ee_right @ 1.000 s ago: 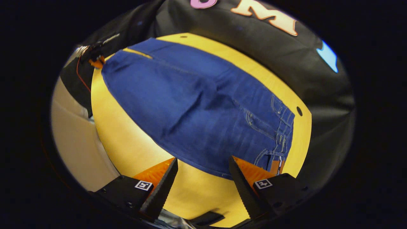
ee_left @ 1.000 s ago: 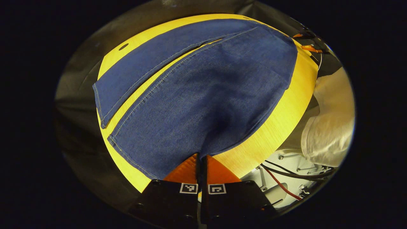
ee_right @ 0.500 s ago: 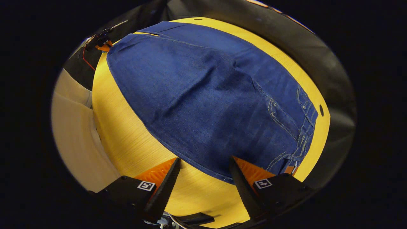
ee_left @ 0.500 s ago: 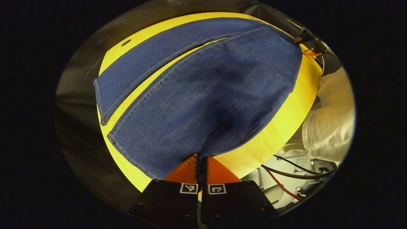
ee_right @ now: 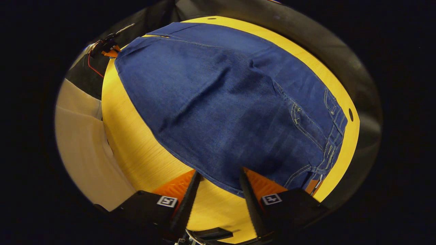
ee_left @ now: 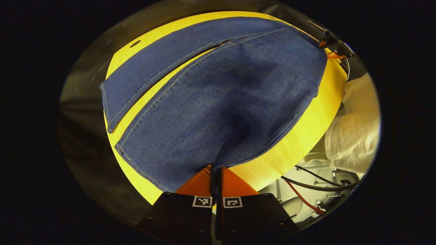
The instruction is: Grasp the waist and the cuffs of the jeans and fold them to make the two legs overlap; first hold the waist and fold one-third of the jeans toward the cuffs, then hold the cuffs and fold the remaining one-third in the same direction to finish folding.
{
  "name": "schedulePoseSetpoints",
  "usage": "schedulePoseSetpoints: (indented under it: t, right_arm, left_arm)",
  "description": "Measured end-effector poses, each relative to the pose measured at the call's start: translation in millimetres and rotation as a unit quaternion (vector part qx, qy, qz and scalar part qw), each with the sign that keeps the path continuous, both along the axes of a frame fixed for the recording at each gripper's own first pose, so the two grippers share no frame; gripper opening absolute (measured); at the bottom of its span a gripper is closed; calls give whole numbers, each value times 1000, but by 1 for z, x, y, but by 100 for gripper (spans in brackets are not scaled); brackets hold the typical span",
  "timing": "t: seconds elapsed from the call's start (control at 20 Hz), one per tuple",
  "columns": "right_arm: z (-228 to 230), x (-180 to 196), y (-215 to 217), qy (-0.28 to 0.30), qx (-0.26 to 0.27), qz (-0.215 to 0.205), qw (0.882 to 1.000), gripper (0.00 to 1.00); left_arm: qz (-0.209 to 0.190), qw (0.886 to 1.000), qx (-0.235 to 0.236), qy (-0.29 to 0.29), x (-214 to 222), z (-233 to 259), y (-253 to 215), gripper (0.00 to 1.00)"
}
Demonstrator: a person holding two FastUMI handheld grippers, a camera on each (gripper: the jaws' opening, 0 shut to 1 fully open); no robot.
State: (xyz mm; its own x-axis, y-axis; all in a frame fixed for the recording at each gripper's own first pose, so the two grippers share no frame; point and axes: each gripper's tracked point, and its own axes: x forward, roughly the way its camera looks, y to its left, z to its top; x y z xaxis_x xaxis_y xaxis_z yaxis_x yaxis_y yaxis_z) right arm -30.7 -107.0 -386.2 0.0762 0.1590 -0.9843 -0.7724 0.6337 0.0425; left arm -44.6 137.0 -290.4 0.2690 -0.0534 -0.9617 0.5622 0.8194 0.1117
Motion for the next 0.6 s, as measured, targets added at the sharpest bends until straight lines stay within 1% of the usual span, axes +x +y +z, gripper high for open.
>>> schedulePoseSetpoints:
  t: [0.05,0.1,0.15,0.2,0.25,0.3,0.4,0.45,0.5,0.6]
  right_arm:
    - [2,-1,0,-5,2,4,1000,64]
    - [1,-1,2,-11,3,8,1000,49]
    - [0,2,6,-25,7,0,1000,34]
    - [1,4,4,-33,8,-20,999,18]
    - [3,4,3,-37,13,-37,999,14]
    - [-1,8,3,-39,15,-56,998,14]
    - [4,6,-1,-26,20,-102,994,5]
    - [2,6,1,-21,19,-116,993,7]
    - [2,7,2,-21,16,-119,993,5]
    - [2,8,2,-33,-1,-116,993,4]
  left_arm:
    - [4,1000,0,-1,0,-1,1,0]
    - [6,1000,0,-2,0,-1,2,0]
    - [7,1000,1,-3,0,-2,2,0]
    - [7,1000,1,-4,0,-1,1,0]
    - [7,1000,0,-3,0,-1,1,0]
    - [8,1000,-1,-2,-2,0,1,0]
    - [12,1000,-8,2,-1,0,1,0]
    - [22,1000,-12,7,0,0,1,0]
    - [45,999,-16,13,-1,0,0,0]
    - [95,995,-16,22,1,-1,0,0]
